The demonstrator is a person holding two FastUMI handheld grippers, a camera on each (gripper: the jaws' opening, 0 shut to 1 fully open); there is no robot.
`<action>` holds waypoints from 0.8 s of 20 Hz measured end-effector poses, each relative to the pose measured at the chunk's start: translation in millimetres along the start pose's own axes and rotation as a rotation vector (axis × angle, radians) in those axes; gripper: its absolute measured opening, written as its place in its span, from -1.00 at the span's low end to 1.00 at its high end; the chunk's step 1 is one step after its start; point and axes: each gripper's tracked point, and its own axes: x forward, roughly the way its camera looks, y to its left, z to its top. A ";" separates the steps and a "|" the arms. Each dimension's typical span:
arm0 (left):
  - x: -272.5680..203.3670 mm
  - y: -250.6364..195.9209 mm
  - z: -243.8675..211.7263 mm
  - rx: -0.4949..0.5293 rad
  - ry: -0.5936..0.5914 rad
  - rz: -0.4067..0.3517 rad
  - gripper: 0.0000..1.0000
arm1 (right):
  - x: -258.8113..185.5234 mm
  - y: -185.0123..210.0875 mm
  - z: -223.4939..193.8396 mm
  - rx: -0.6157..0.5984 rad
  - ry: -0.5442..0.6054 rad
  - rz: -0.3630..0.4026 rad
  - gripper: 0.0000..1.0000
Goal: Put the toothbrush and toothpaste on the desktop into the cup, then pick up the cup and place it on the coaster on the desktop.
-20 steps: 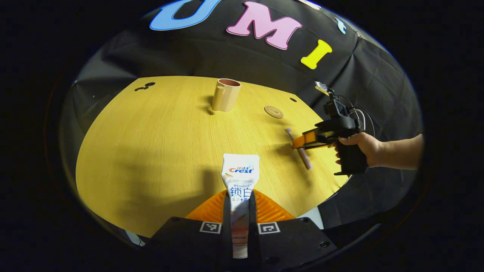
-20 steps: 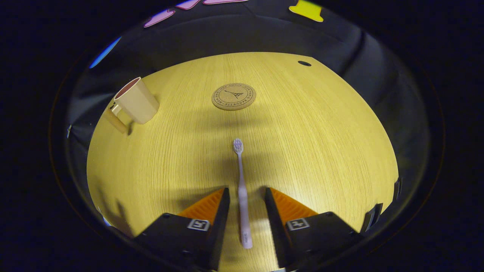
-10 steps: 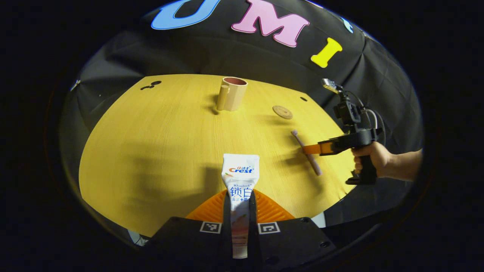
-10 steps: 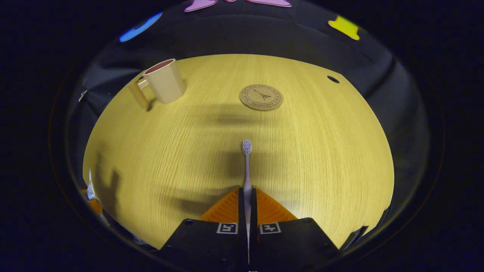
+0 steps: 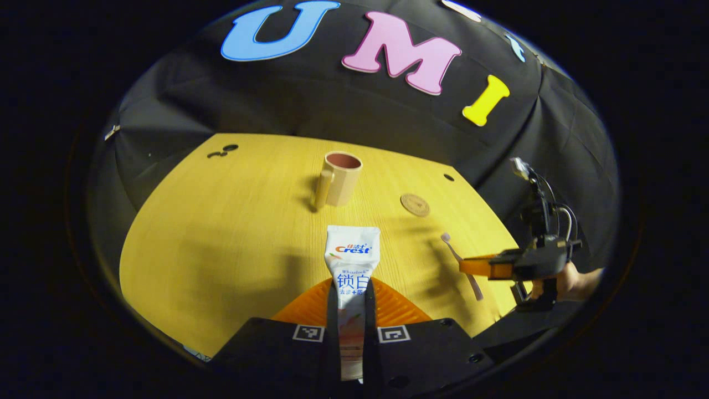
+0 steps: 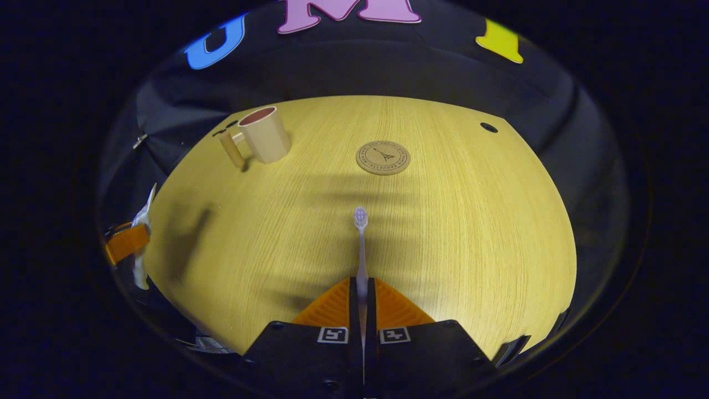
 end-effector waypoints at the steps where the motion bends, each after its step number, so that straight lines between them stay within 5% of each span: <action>1: 3.0 -0.3 15.6 -0.001 -0.030 0.002 -0.58 | -9.1 0.9 5.4 0.012 -0.023 0.010 -0.89; 16: 98.6 2.0 198.5 -0.089 -0.346 0.061 -0.59 | -85.6 1.7 48.3 0.017 -0.126 0.194 -0.89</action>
